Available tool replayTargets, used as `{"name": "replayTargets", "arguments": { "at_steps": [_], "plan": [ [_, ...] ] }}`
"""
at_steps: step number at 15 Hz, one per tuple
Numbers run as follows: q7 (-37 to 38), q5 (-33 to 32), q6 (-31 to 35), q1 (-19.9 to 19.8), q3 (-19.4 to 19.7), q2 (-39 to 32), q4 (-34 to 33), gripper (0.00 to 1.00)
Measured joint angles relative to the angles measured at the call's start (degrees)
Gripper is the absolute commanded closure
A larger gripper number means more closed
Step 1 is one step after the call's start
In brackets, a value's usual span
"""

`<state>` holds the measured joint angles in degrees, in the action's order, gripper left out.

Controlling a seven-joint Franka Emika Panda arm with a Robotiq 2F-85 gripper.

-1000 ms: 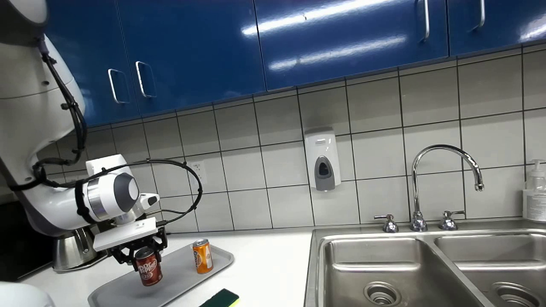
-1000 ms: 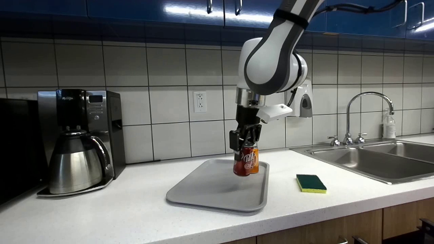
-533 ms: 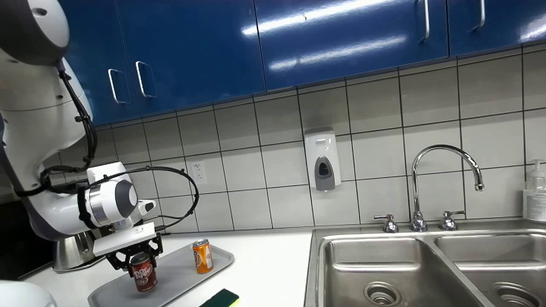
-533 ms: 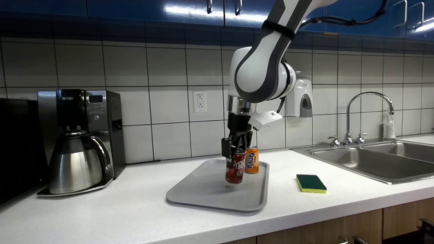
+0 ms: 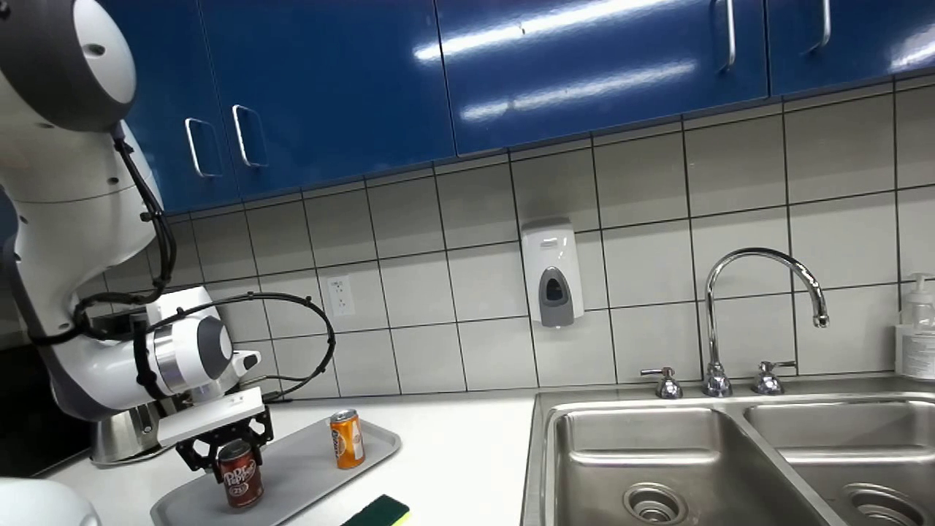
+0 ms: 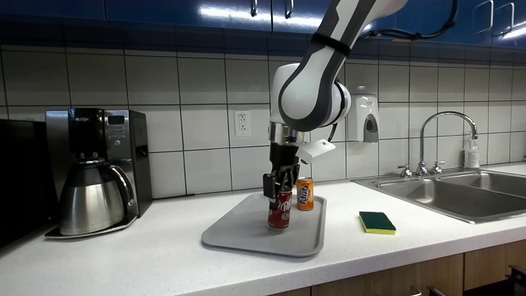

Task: Place the cans on the tray

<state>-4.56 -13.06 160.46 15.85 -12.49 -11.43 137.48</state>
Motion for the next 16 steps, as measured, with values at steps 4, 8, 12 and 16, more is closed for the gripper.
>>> {"name": "replayTargets", "arguments": {
  "at_steps": [4,8,12,16],
  "plan": [
    [0.0,-0.53,-0.06,0.39,0.0,-1.03,-0.73,0.61],
    [0.0,-0.66,-0.18,0.76,0.0,-1.95,-1.25,0.11],
    [-0.01,-1.1,-0.33,0.83,0.0,-2.33,-1.78,0.0],
    [-0.02,-1.19,-0.35,0.83,0.0,-2.29,-2.46,0.0]
  ]
}}
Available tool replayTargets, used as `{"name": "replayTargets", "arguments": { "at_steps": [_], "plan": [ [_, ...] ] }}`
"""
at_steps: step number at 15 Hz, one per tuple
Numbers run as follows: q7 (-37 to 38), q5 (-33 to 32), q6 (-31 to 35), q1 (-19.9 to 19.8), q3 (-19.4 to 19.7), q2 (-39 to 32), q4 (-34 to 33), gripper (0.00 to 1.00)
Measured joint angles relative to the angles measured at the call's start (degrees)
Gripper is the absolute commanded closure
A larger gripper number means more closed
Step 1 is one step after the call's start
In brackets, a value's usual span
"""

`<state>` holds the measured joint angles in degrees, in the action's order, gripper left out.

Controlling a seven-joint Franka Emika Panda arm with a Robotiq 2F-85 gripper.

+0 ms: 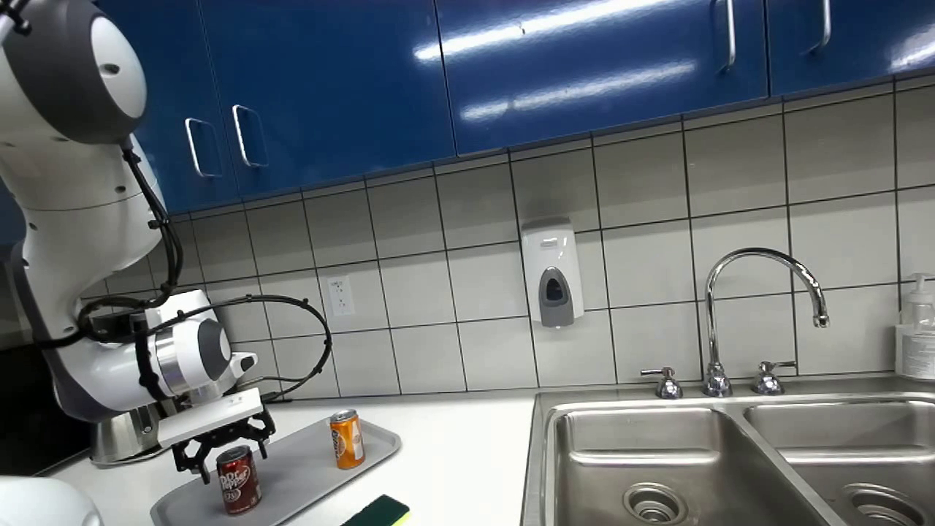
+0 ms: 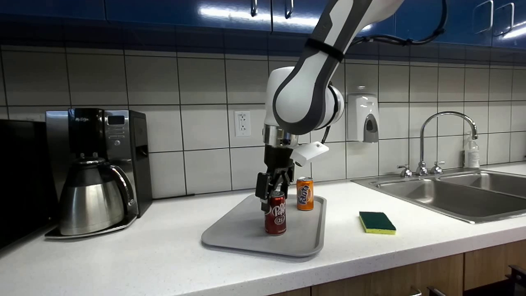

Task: Place the cans on the tray

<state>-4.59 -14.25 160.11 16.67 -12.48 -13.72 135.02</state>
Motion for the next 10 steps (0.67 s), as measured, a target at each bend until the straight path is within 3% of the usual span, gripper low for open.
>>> {"name": "replayTargets", "arguments": {
  "at_steps": [10],
  "plan": [
    [0.0,0.0,-0.3,0.0,0.0,4.5,0.23,0.0]
  ]
}}
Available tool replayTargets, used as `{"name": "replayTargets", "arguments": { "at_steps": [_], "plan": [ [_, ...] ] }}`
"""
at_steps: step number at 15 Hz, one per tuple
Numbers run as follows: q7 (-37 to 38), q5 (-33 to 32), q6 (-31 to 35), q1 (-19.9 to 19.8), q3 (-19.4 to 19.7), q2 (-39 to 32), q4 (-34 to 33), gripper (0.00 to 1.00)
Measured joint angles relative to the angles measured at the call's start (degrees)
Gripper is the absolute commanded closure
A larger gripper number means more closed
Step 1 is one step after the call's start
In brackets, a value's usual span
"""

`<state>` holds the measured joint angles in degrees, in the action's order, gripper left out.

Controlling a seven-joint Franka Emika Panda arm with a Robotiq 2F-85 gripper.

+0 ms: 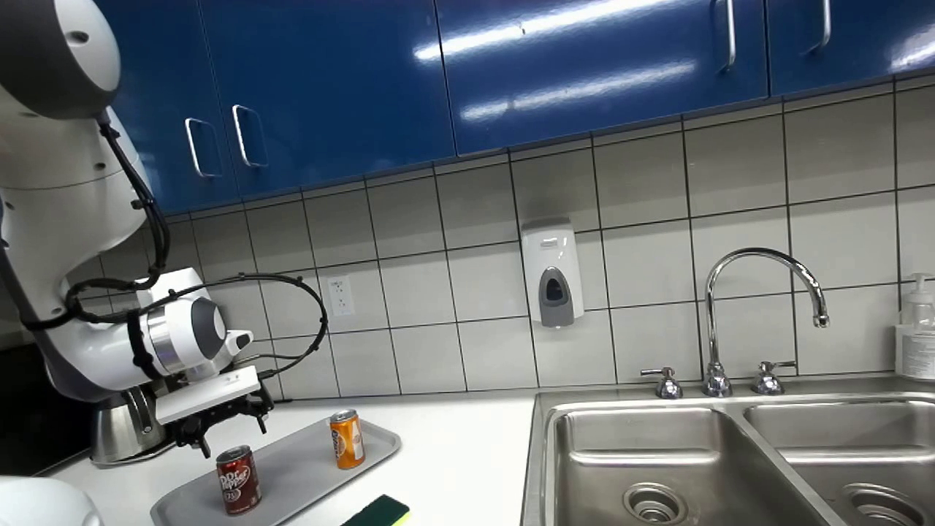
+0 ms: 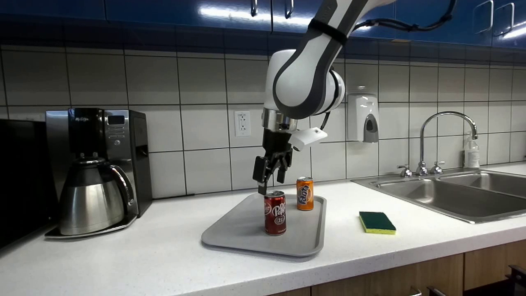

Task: Place the cans on the tray

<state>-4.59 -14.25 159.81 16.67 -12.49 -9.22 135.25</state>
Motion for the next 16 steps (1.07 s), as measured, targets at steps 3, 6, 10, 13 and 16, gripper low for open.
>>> {"name": "replayTargets", "arguments": {
  "at_steps": [3,6,10,13,16],
  "plan": [
    [0.06,0.0,-0.56,0.0,-0.03,2.3,1.14,0.0],
    [0.35,0.0,-1.43,0.01,-0.41,4.87,2.93,0.0],
    [2.33,0.0,-3.75,0.25,-1.46,8.66,5.71,0.0],
    [5.0,0.01,-6.1,0.53,-2.58,11.33,7.58,0.0],
    [8.41,0.01,-8.56,0.69,-3.77,13.83,9.2,0.0]
  ]
}}
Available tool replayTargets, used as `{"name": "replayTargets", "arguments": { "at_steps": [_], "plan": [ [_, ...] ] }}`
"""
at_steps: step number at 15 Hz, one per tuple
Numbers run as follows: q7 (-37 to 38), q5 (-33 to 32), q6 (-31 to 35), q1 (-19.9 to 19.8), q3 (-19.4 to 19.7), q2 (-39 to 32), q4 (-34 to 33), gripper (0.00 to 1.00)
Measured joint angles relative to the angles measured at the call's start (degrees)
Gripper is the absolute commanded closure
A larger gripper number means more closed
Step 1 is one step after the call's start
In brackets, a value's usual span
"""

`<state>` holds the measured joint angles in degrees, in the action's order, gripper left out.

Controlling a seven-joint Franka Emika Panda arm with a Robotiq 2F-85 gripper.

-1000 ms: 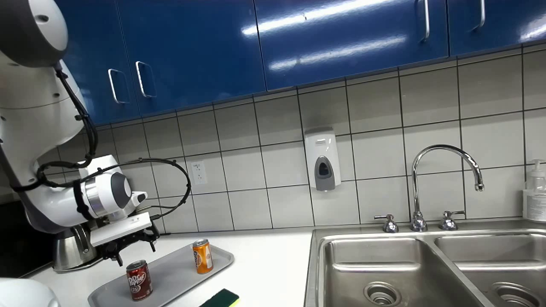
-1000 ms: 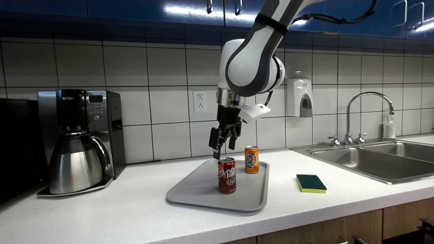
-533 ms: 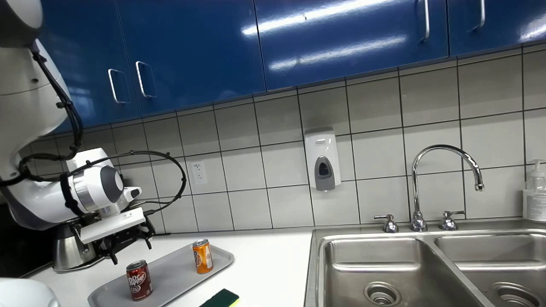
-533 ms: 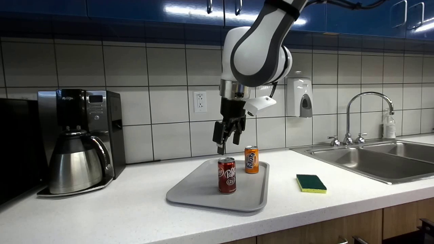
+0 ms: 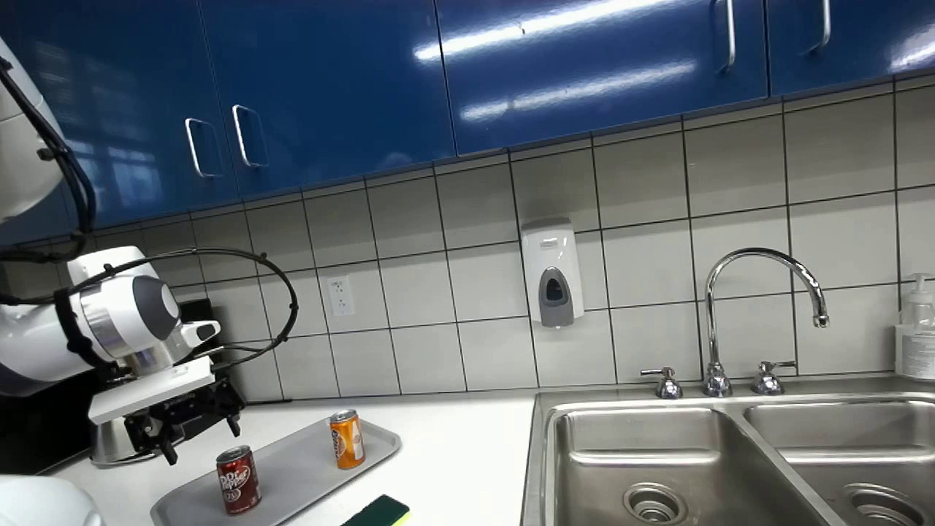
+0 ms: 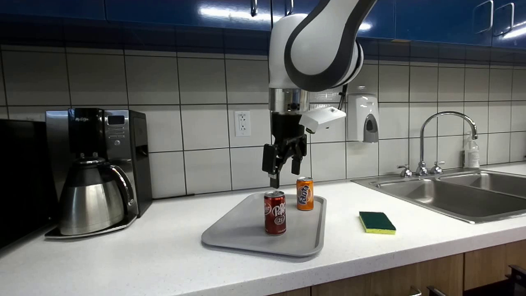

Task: Place the cans on the tray

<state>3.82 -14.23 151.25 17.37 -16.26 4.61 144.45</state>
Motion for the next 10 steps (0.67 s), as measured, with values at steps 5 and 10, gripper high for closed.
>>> {"name": "replayTargets", "arguments": {
  "at_steps": [5,10],
  "plan": [
    [5.71,0.07,-4.4,0.08,-2.08,4.01,2.27,0.0],
    [8.31,0.91,-7.24,0.13,-3.31,6.98,3.68,0.0]
  ]
}}
